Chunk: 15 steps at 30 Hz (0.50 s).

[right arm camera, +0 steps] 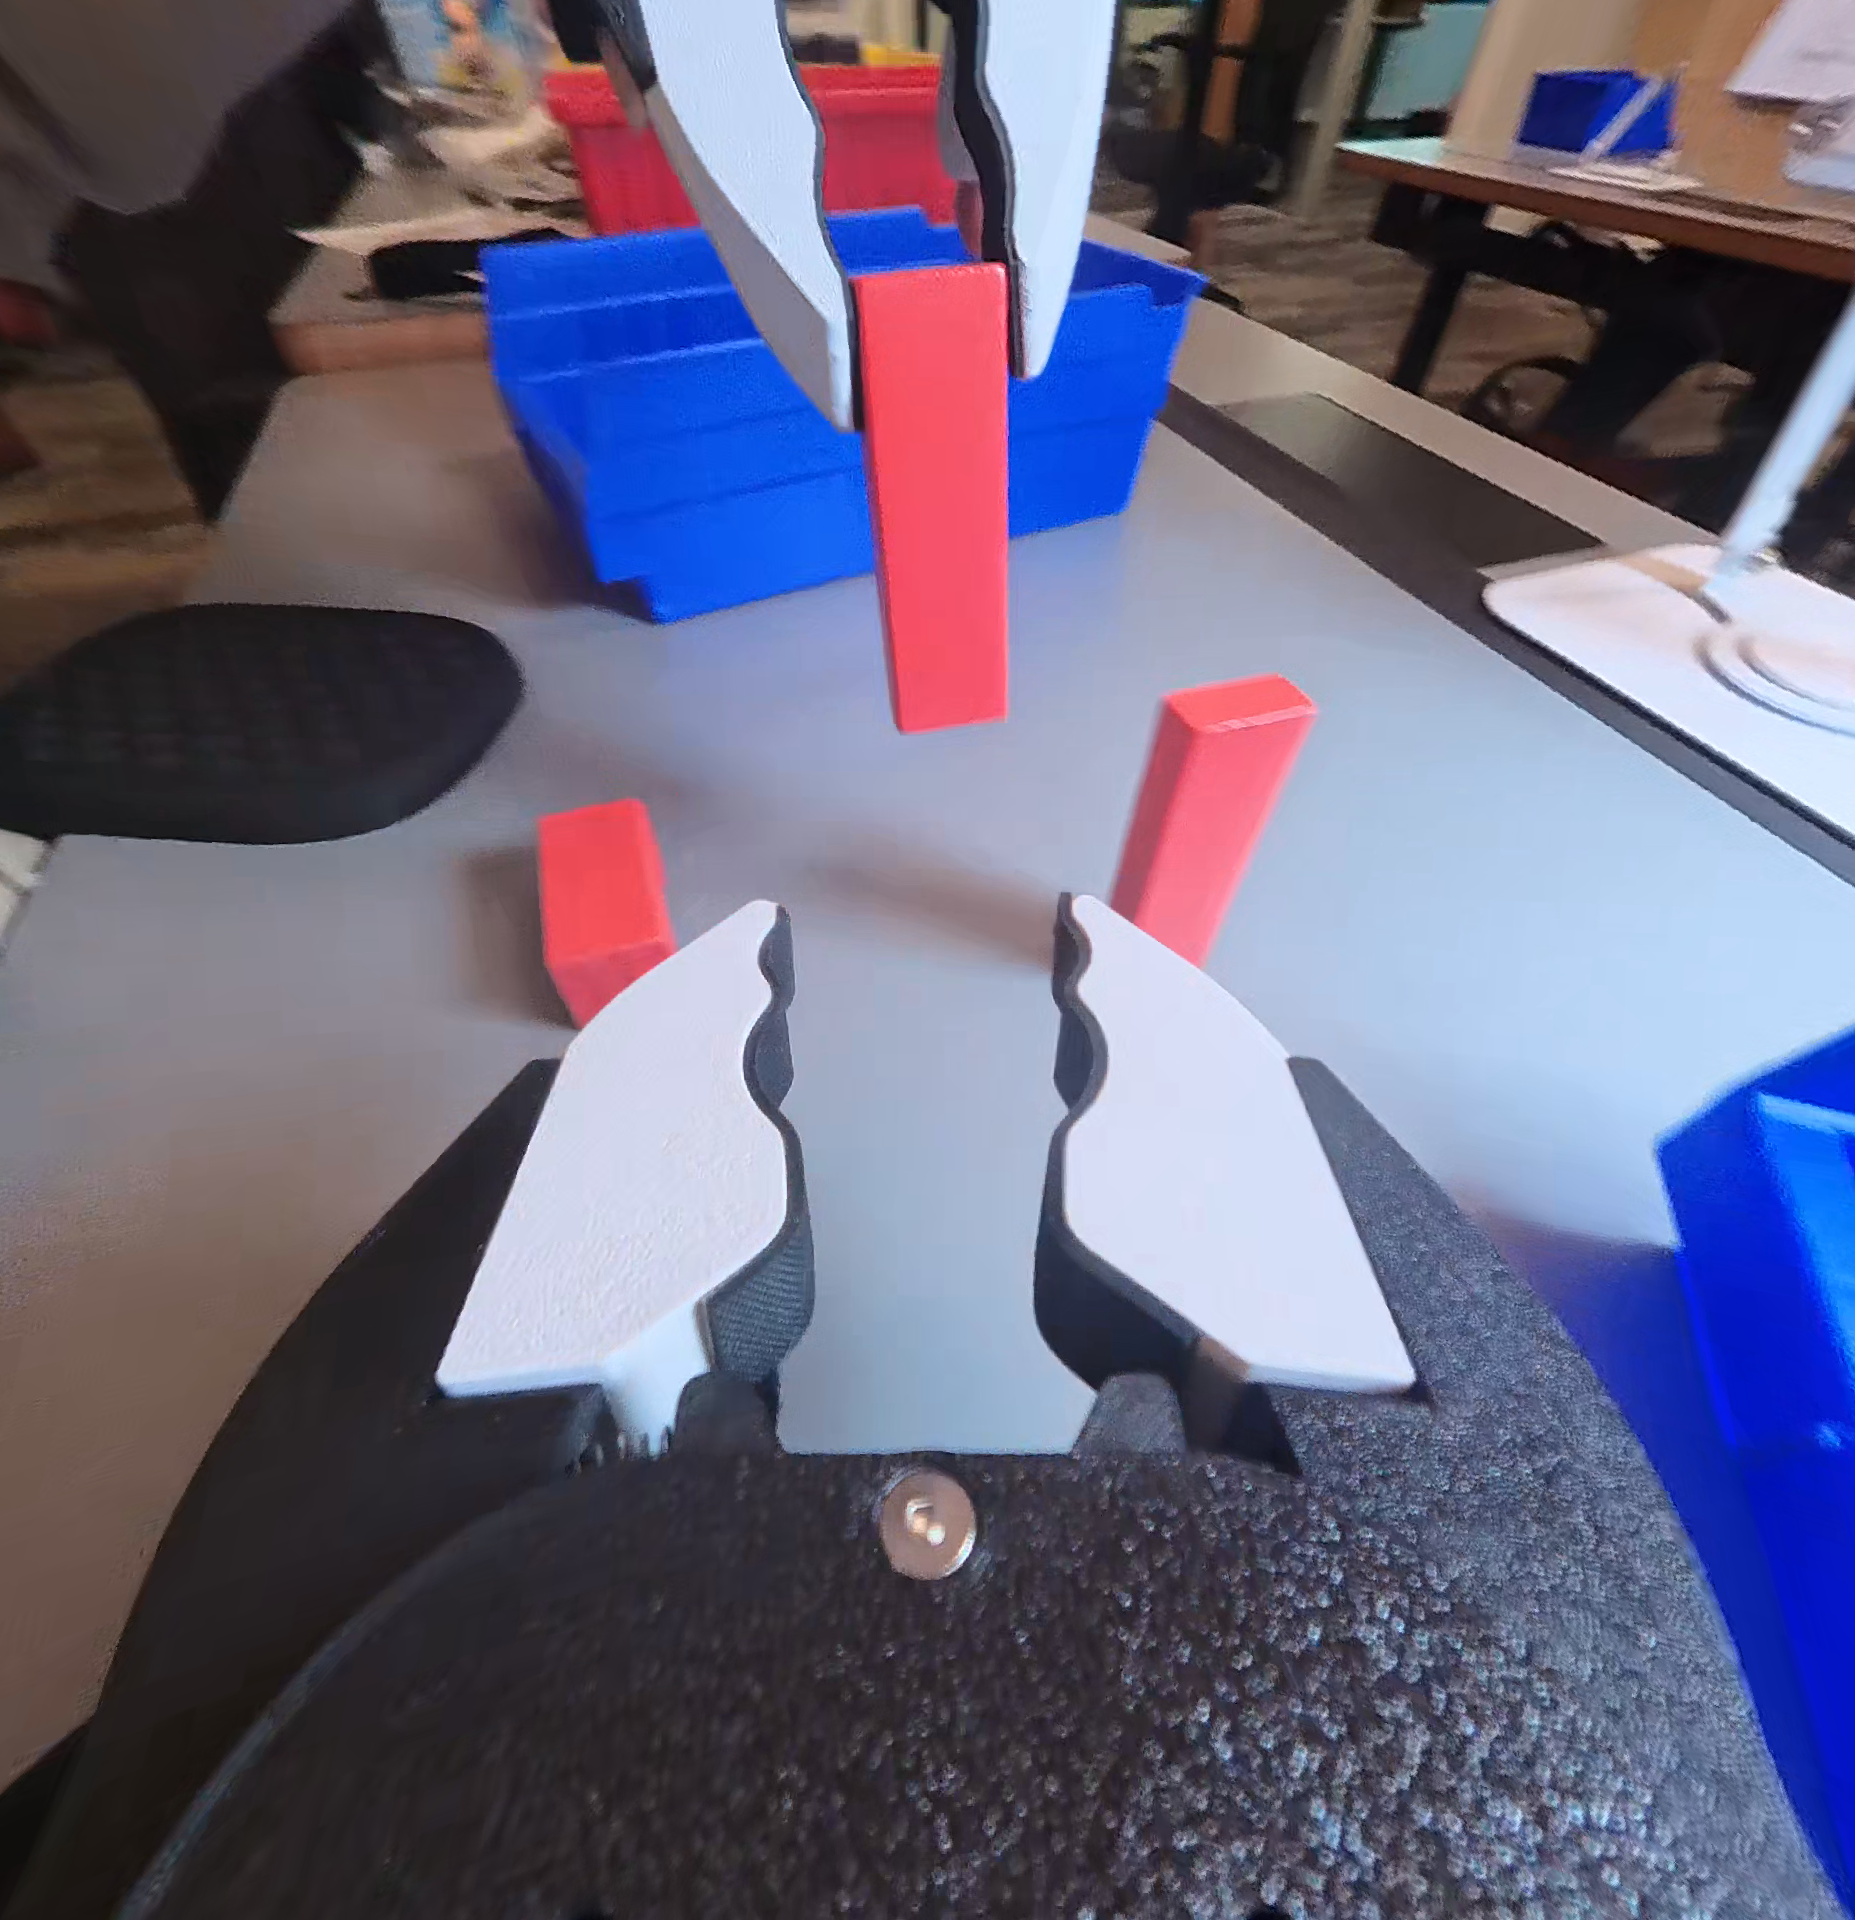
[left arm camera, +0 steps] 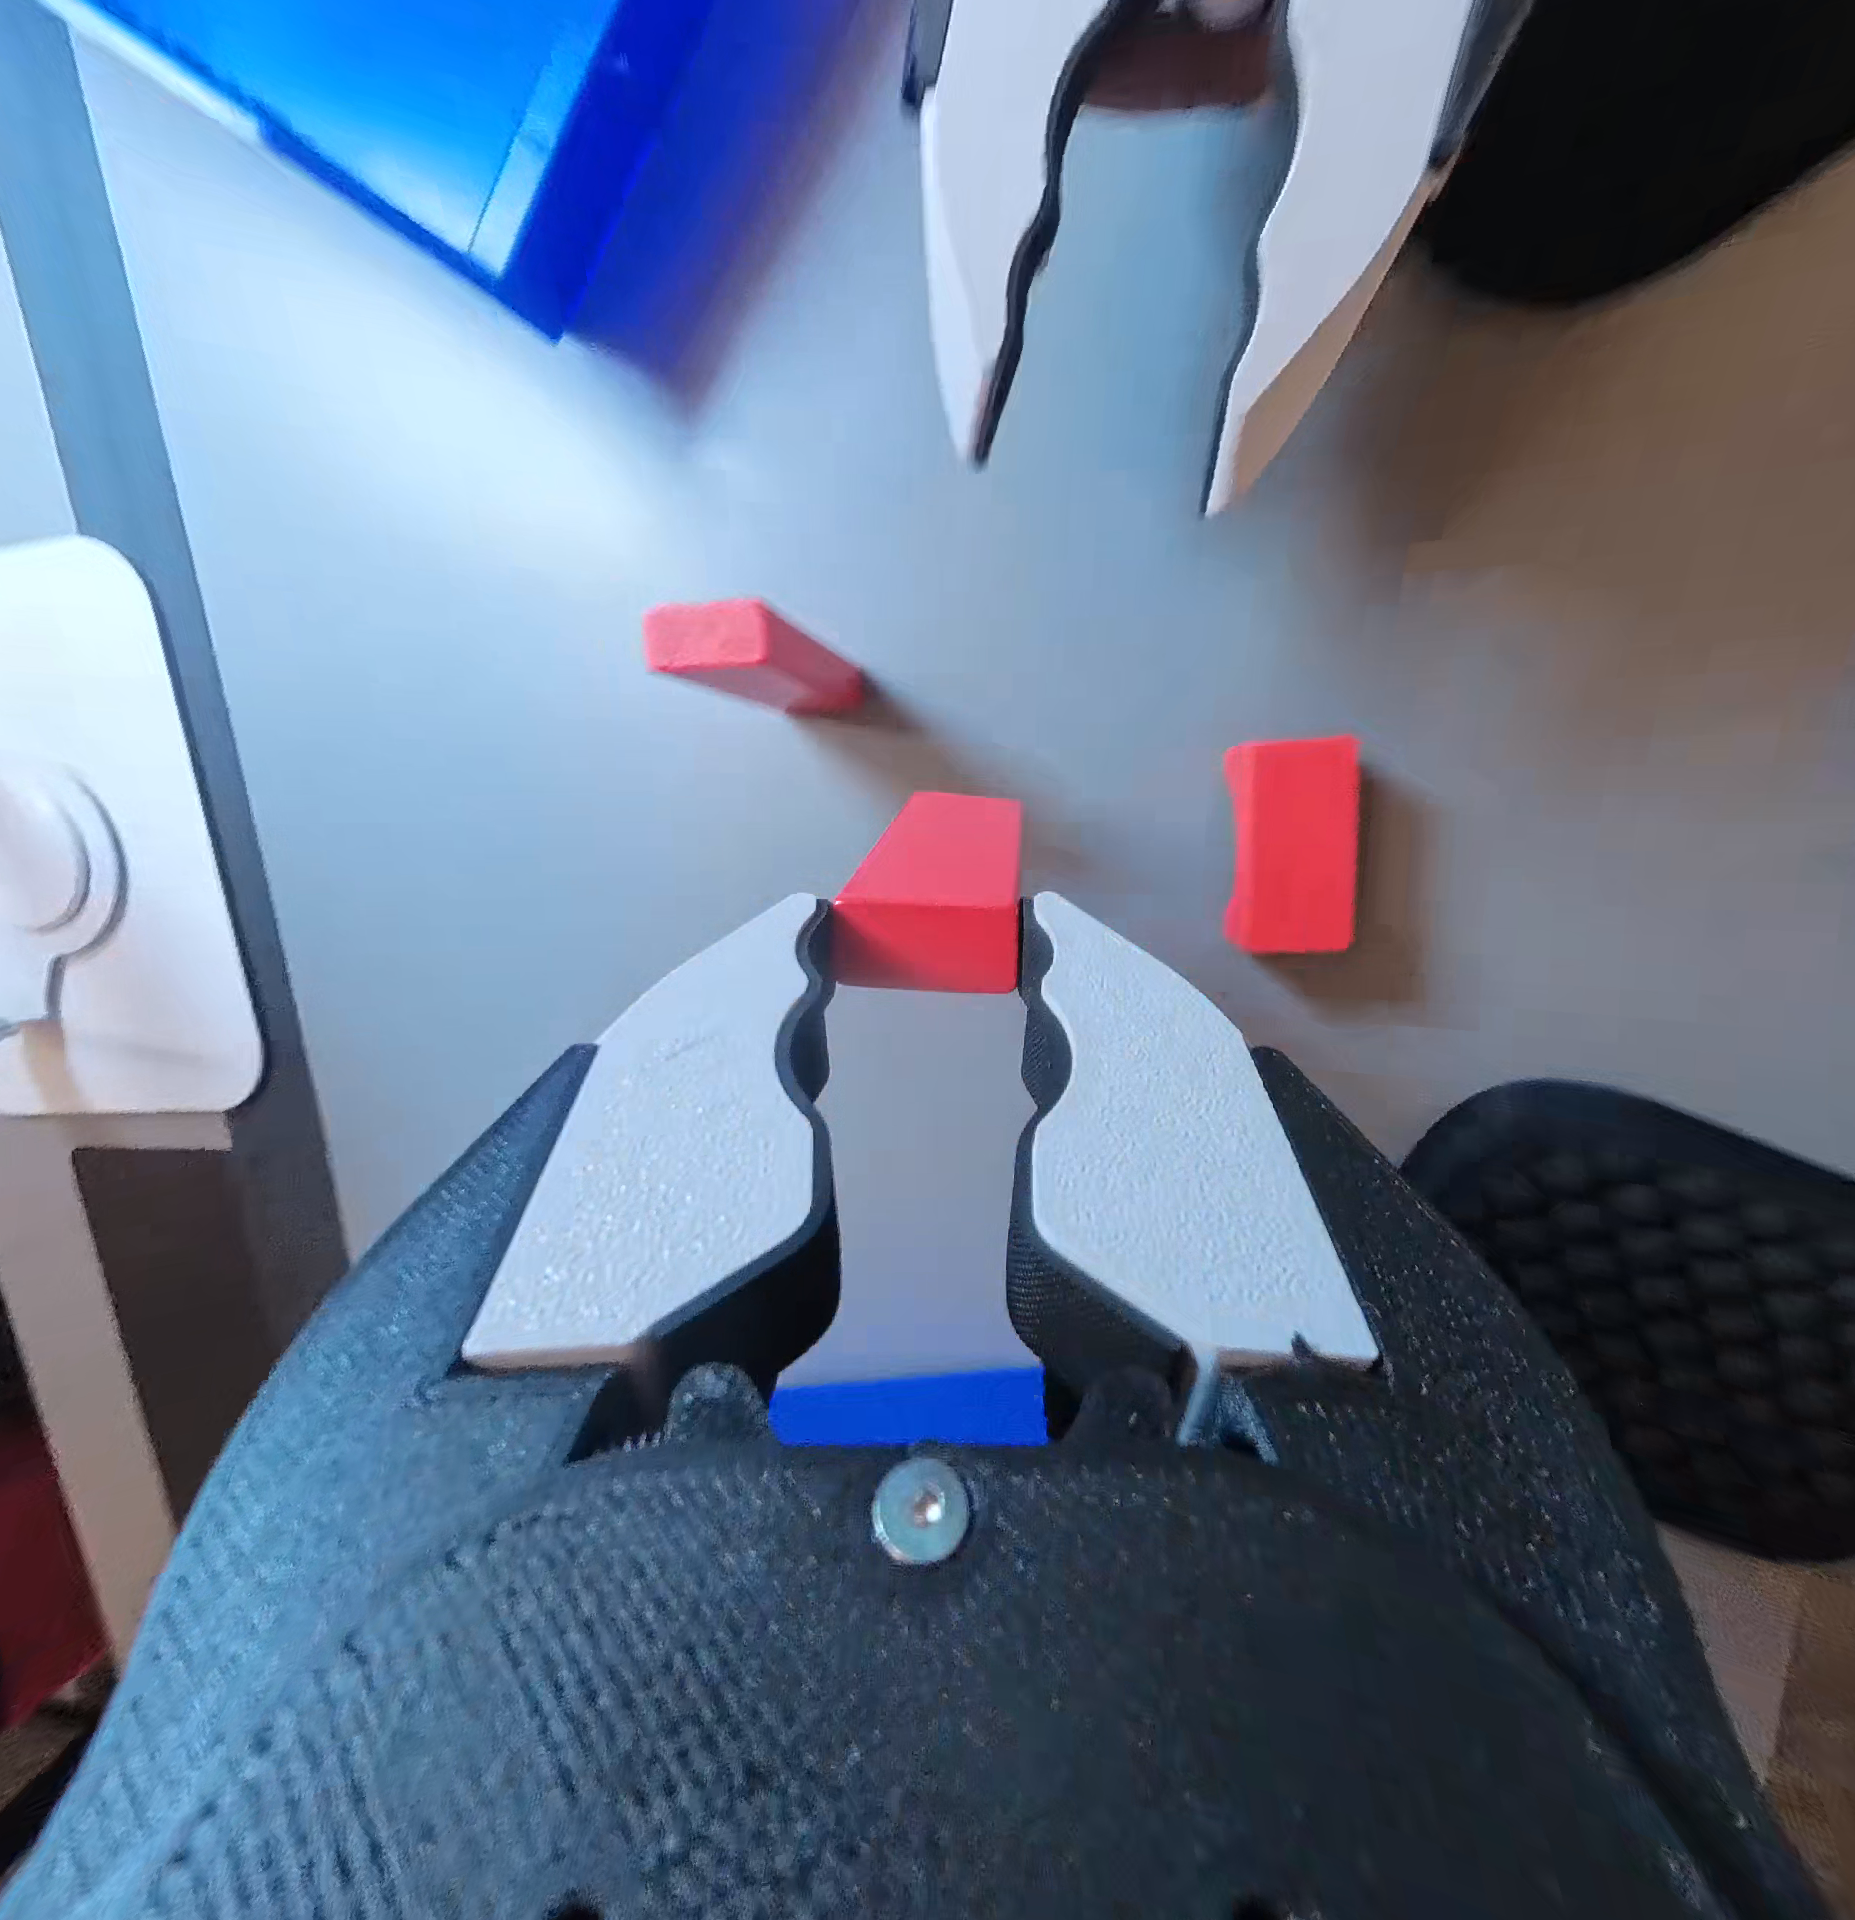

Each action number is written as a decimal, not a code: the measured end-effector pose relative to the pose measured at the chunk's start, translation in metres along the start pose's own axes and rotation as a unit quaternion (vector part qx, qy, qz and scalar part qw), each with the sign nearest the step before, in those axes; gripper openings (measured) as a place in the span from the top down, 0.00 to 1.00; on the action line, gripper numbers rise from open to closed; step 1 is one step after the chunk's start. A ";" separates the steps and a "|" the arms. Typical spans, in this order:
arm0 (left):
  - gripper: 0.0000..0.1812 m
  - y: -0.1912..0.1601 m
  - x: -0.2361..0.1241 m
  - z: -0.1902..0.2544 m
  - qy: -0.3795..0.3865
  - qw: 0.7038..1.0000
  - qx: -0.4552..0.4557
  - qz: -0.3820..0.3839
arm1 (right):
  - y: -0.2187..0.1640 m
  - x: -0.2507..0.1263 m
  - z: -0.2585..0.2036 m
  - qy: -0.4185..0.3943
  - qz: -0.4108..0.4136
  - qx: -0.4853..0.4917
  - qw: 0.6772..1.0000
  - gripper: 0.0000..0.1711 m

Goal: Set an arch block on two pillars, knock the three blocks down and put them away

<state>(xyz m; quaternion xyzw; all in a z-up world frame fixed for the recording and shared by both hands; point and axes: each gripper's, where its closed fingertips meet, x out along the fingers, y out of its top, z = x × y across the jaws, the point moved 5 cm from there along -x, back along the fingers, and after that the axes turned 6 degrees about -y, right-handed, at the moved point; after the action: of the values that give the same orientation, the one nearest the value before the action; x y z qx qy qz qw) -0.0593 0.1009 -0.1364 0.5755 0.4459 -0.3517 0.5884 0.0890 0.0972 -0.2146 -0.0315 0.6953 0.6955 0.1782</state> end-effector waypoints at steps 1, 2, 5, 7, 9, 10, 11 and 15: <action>0.81 -0.004 0.001 -0.010 -0.002 1.000 -0.002 -0.020 | -0.002 -0.001 0.006 -0.014 -0.004 0.003 1.000 0.71; 0.81 -0.007 0.003 -0.019 -0.005 0.999 -0.005 -0.036 | -0.004 -0.002 0.011 -0.029 -0.009 0.008 1.000 0.71; 0.81 -0.014 0.011 -0.037 -0.012 0.998 -0.017 -0.052 | -0.007 -0.004 0.020 -0.058 -0.028 0.015 0.998 0.67; 0.81 -0.017 0.017 -0.044 -0.013 0.998 -0.028 -0.052 | -0.007 -0.005 0.022 -0.073 -0.031 0.014 0.997 0.65; 0.81 -0.022 0.025 -0.047 -0.015 0.998 -0.034 -0.057 | -0.006 -0.006 0.021 -0.084 -0.033 0.014 0.996 0.64; 0.81 -0.024 0.030 -0.047 -0.018 0.997 -0.037 -0.062 | -0.005 -0.007 0.020 -0.088 -0.032 0.014 0.996 0.63; 0.81 -0.026 0.033 -0.046 -0.021 0.997 -0.038 -0.065 | -0.005 -0.008 0.019 -0.090 -0.031 0.015 0.995 0.63; 0.81 -0.029 0.044 -0.045 -0.027 0.997 -0.035 -0.066 | -0.006 -0.011 0.015 -0.092 -0.032 0.022 0.995 0.62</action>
<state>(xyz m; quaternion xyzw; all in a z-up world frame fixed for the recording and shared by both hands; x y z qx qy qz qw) -0.0759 0.1467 -0.1849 0.5144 0.4786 -0.3893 0.5957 0.1041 0.1091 -0.2172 0.0139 0.6899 0.6739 0.2641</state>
